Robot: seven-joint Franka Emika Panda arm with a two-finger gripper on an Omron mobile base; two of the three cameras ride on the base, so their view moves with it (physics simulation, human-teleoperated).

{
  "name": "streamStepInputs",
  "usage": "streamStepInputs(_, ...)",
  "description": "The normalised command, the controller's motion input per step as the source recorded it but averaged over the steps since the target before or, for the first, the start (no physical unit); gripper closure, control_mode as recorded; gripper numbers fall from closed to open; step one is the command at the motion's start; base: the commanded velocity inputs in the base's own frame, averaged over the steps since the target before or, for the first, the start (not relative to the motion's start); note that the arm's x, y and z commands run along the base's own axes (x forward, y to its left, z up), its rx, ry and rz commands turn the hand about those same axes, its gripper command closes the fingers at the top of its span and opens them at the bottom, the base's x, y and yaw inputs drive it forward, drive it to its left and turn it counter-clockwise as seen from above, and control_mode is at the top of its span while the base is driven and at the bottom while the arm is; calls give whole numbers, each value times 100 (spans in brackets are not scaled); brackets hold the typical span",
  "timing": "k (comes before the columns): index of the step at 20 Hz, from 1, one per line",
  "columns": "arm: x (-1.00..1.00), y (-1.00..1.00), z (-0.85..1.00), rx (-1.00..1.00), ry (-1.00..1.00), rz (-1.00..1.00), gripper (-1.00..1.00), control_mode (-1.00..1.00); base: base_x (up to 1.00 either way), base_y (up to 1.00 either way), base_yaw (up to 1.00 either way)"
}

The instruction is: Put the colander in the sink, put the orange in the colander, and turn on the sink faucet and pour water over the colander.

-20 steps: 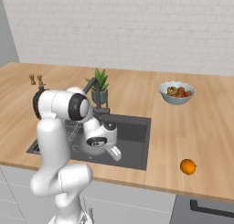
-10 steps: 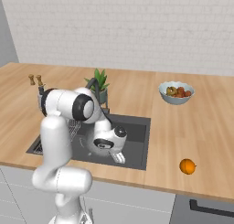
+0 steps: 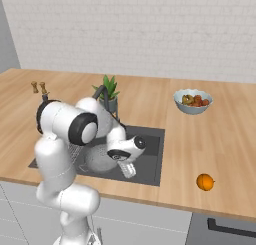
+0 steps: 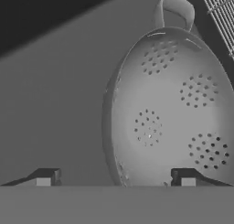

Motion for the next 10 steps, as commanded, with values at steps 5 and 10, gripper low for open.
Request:
streamStepInputs(5, -7, 0, 100, 28, 0, 6, -100, -100, 0, 0, 0)
streamStepInputs(10, -12, -4, 100, 22, -2, 3, -100, -100, 0, 0, 0)
